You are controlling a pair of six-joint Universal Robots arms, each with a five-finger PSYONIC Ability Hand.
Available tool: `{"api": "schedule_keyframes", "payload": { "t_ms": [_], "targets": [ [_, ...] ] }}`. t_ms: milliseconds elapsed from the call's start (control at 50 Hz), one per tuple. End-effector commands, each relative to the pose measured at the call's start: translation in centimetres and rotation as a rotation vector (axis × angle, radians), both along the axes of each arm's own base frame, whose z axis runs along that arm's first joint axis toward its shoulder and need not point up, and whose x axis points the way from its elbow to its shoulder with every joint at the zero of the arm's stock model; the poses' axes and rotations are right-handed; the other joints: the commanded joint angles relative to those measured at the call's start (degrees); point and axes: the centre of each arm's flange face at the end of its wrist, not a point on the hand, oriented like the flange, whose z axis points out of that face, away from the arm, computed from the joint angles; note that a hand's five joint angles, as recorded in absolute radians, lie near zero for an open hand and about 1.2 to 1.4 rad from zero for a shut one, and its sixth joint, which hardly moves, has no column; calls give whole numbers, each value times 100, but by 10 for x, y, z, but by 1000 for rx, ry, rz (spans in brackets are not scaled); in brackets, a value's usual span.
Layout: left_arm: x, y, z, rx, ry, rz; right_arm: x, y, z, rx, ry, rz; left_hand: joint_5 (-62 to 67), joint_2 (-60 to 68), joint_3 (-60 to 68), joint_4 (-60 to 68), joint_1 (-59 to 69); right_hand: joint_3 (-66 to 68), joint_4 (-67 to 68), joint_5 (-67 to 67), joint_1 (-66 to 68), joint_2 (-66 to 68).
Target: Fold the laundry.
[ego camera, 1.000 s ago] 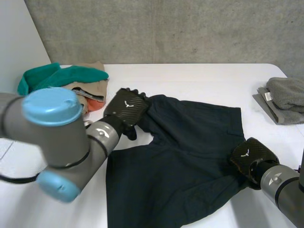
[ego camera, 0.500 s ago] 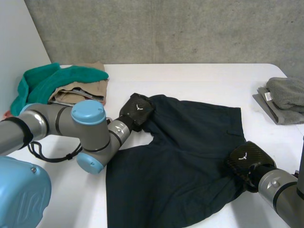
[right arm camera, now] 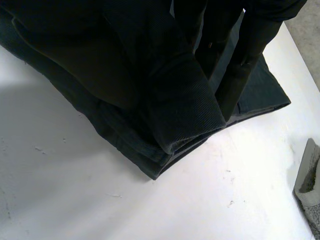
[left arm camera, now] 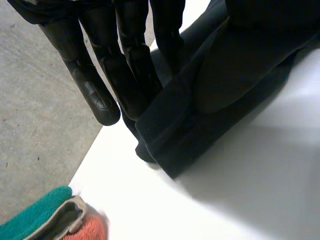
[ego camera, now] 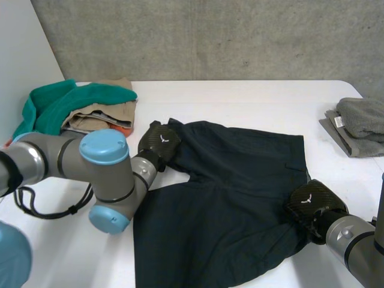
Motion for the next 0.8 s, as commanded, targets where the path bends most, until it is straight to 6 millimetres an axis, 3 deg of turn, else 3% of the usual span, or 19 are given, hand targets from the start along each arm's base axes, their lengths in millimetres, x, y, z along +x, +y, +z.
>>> {"api": "schedule_keyframes", "payload": {
  "t_ms": [20, 220, 340, 360, 400, 420, 440, 640, 800],
  "targets": [
    [12, 23, 1, 47, -26, -2, 0, 2, -1, 5, 0, 5, 1335, 1162, 1190, 1142, 1461, 1137, 1120, 1196, 1665, 3645],
    [32, 21, 6, 33, -64, 174, 0, 1, -1, 7, -1, 0, 1335, 1162, 1190, 1142, 1461, 1137, 1120, 1196, 1665, 3645],
    [30, 31, 28, 6, -37, 196, -1, 0, 0, 2, -1, -3, 1335, 1162, 1190, 1142, 1461, 1137, 1120, 1196, 1665, 3645],
    [28, 35, 29, 8, -36, 187, -1, 0, -1, 4, -1, -3, 1004, 831, 859, 811, 1130, 1137, 1120, 1196, 1665, 3645],
    [25, 42, 30, 13, -39, 168, -1, 0, -1, 4, -3, -3, -1139, -1313, -1284, -1333, -1014, 1137, 1120, 1196, 1665, 3645],
    [23, 48, 34, 14, -40, 158, -1, 0, 0, 3, -3, -3, -4250, -4423, -4395, -4443, -4124, 1137, 1120, 1196, 1665, 3645],
    [23, 50, 37, 14, -40, 156, -1, 0, 0, 3, -3, -3, -5247, -5420, -5391, -5440, -5121, 1137, 1120, 1196, 1665, 3645],
    [45, 82, 88, 58, 38, 173, 4, -6, 6, 21, -117, -46, -5290, -5464, -5435, -5484, -5165, 1137, 1120, 1196, 1665, 3645],
    [69, 141, 107, 306, 232, 200, -3, -31, 22, 21, -270, -154, -5072, -5245, -5217, -5265, -4946, 1137, 1120, 1196, 1665, 3645]
  ]
}}
